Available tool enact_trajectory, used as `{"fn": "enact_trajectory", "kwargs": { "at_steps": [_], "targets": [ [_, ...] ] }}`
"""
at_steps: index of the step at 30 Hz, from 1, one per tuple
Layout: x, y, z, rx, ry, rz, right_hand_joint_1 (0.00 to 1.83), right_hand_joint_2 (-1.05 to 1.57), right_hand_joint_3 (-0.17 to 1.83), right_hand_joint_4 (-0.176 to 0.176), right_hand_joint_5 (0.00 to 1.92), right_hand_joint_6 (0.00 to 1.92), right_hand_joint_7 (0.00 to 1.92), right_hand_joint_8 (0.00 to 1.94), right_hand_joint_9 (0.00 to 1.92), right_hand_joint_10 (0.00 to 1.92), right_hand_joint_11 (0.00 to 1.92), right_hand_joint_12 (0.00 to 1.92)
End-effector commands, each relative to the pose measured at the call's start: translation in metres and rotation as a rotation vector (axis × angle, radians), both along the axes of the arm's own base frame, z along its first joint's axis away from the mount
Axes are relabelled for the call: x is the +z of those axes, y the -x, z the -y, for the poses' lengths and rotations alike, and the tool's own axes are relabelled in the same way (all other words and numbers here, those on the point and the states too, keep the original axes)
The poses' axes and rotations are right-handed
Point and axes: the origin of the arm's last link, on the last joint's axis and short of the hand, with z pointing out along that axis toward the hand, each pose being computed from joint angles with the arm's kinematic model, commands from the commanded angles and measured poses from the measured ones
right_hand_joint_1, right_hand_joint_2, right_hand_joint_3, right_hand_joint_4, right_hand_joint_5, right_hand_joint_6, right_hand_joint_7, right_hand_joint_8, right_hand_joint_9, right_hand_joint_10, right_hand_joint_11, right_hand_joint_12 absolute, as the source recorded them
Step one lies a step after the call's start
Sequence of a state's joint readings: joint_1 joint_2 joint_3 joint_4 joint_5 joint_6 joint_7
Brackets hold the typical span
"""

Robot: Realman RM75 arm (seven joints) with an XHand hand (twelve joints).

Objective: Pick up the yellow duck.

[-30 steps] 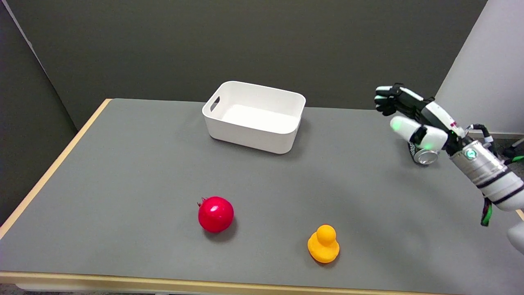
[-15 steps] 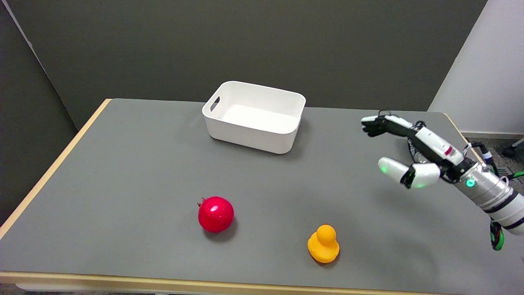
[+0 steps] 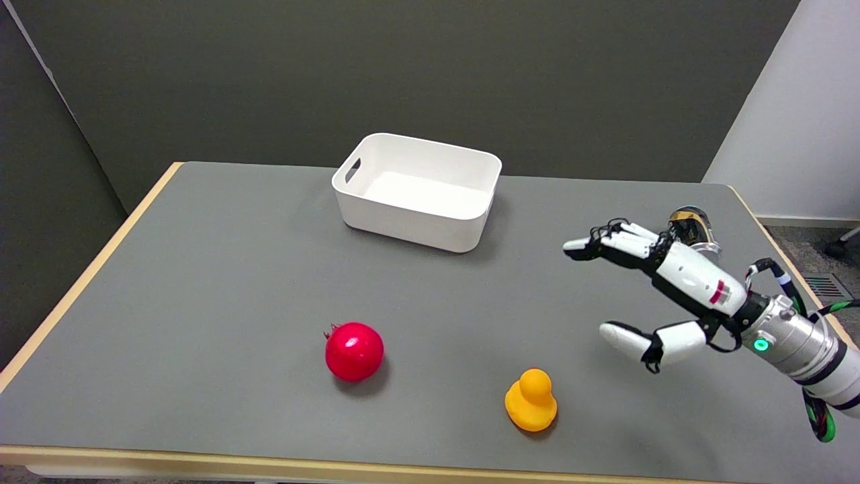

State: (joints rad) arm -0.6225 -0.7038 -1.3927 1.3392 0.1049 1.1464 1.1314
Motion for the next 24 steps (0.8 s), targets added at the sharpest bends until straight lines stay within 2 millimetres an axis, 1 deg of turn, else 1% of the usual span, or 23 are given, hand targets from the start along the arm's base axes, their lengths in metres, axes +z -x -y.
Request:
{"fn": "enact_trajectory", "kwargs": {
  "at_steps": [1,4,9,12,15,19,22,24],
  "targets": [
    [-0.068,0.027,0.001,0.172,-0.141,-0.374,0.62,0.68,0.91,0.048,0.27,0.49,0.41,0.43,0.31,0.77,0.11,1.20],
    [-0.079,0.024,0.005,0.191,-0.178,-0.393,0.64,0.69,0.91,0.047,0.27,0.49,0.41,0.43,0.30,0.76,0.11,1.19],
    [-0.088,0.015,0.008,0.227,-0.208,-0.405,0.64,0.68,0.91,0.042,0.27,0.49,0.40,0.43,0.30,0.75,0.10,1.19],
    [-0.099,0.008,0.007,0.267,-0.252,-0.433,0.64,0.68,0.91,0.041,0.27,0.48,0.41,0.43,0.30,0.75,0.11,1.20],
    [-0.105,0.006,0.005,0.287,-0.284,-0.447,0.65,0.68,0.91,0.041,0.27,0.49,0.42,0.43,0.30,0.77,0.12,1.21],
    [-0.102,0.010,-0.001,0.265,-0.296,-0.464,0.65,0.68,0.92,0.042,0.27,0.49,0.43,0.44,0.31,0.78,0.14,1.23],
    [-0.092,0.016,-0.008,0.208,-0.287,-0.508,0.65,0.67,0.92,0.043,0.28,0.50,0.44,0.45,0.32,0.79,0.15,1.24],
    [-0.084,0.024,-0.011,0.155,-0.268,-0.534,0.65,0.68,0.91,0.039,0.28,0.50,0.44,0.45,0.32,0.80,0.15,1.24]
  ]
}}
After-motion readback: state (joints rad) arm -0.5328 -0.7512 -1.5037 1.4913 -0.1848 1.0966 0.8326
